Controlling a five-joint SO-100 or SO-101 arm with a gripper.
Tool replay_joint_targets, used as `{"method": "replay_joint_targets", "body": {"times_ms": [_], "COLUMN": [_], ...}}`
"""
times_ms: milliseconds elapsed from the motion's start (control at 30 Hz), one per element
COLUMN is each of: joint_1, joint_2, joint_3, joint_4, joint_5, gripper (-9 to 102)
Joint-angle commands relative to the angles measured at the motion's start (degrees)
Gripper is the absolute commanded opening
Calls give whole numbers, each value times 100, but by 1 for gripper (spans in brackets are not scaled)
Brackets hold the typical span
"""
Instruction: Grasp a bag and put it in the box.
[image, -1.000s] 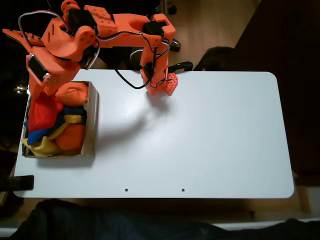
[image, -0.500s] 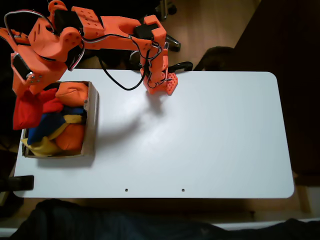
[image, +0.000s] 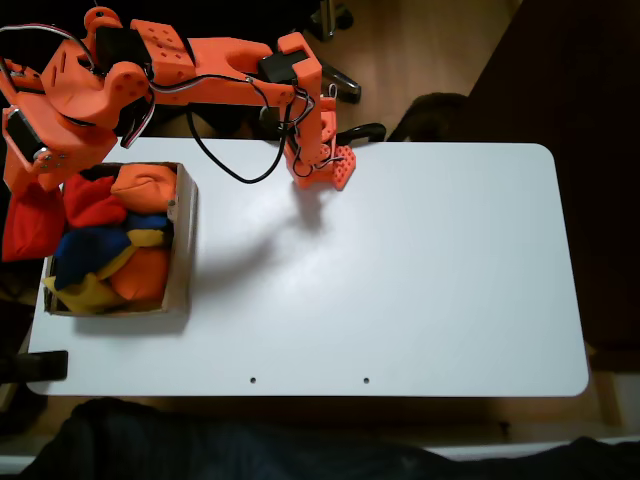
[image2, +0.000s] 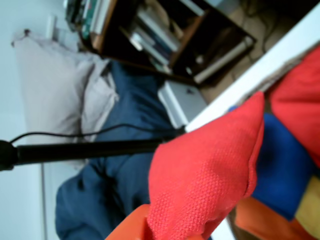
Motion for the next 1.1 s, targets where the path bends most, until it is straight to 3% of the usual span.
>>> {"method": "replay_joint_targets", "body": {"times_ms": [0,1067], "joint_1": [88,62], "joint_2": [70,-105], "joint_3": [-527,-413], "joint_4": [-264,-343], "joint_5": [-97,-721], "gripper": [0,11]}}
